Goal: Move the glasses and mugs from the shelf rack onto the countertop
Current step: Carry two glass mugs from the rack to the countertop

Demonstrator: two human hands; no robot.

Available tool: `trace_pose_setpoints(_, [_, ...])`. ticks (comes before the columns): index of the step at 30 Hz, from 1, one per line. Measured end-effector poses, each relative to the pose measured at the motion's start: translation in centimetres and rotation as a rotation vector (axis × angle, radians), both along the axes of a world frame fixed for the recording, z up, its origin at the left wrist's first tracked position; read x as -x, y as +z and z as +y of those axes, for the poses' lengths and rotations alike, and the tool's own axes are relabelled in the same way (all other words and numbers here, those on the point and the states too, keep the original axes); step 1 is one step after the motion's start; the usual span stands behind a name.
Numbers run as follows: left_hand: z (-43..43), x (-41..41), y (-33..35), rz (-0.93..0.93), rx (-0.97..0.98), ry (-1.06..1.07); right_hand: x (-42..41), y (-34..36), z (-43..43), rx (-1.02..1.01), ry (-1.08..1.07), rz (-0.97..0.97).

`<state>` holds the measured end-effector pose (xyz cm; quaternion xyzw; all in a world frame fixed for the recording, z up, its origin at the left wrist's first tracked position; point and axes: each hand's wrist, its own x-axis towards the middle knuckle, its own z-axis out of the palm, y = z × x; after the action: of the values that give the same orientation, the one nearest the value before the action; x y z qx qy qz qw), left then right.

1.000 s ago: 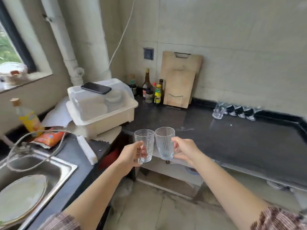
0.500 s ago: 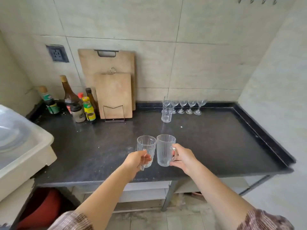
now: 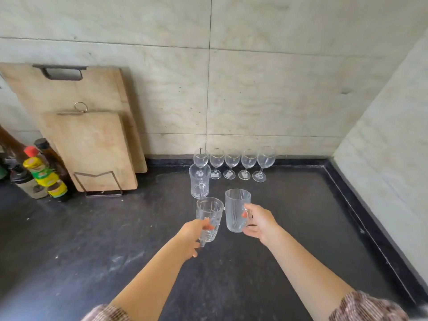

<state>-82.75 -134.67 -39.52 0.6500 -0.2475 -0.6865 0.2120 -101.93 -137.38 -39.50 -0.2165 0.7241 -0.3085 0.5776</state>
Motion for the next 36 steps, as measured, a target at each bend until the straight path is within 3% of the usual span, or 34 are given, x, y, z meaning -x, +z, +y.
trace_pose_setpoints(10, [-8.7, 7.4, -2.2, 0.013, 0.027, 0.129, 5.3, -2.2, -8.4, -0.023, 0.054, -0.058])
trace_pose_setpoints(24, [-13.5, 8.7, -6.3, -0.051, 0.166, 0.154, 3.5, -5.3, -11.4, 0.043, -0.091, -0.268])
trace_pose_setpoints(36, [-12.8, 7.8, -8.0, -0.168, 0.233, 0.124, 3.5, -6.3, -11.0, 0.013, 0.032, -0.082])
